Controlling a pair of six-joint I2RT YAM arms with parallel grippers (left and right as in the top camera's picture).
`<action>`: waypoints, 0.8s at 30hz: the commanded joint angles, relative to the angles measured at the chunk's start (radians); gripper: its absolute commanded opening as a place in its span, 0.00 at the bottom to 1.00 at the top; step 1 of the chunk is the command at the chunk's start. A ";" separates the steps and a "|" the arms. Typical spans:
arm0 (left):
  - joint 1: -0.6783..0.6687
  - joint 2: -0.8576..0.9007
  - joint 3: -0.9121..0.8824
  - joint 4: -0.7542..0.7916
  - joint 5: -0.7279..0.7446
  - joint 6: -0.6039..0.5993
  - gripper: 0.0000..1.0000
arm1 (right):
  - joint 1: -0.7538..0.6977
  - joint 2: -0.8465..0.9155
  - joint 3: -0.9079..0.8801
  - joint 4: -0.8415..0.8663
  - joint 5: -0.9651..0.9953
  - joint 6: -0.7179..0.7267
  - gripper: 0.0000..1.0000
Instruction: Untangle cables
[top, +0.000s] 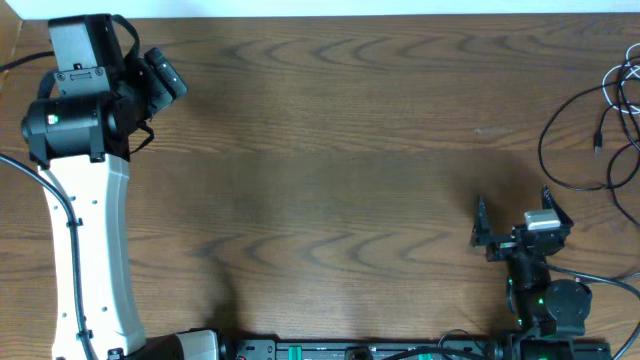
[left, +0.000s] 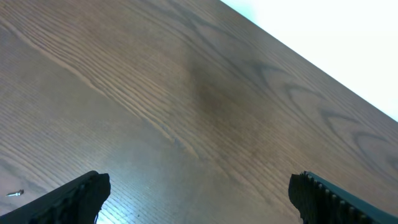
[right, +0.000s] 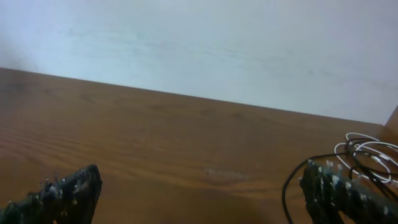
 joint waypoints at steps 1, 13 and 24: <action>0.004 0.011 -0.001 -0.003 -0.003 -0.002 0.98 | -0.005 -0.053 -0.040 -0.013 0.004 0.016 0.99; 0.004 0.011 -0.001 -0.003 -0.003 -0.001 0.98 | -0.005 -0.069 -0.039 -0.084 0.004 0.019 0.99; 0.005 0.011 -0.001 -0.003 -0.003 -0.001 0.98 | -0.005 -0.069 -0.039 -0.084 0.004 0.019 0.99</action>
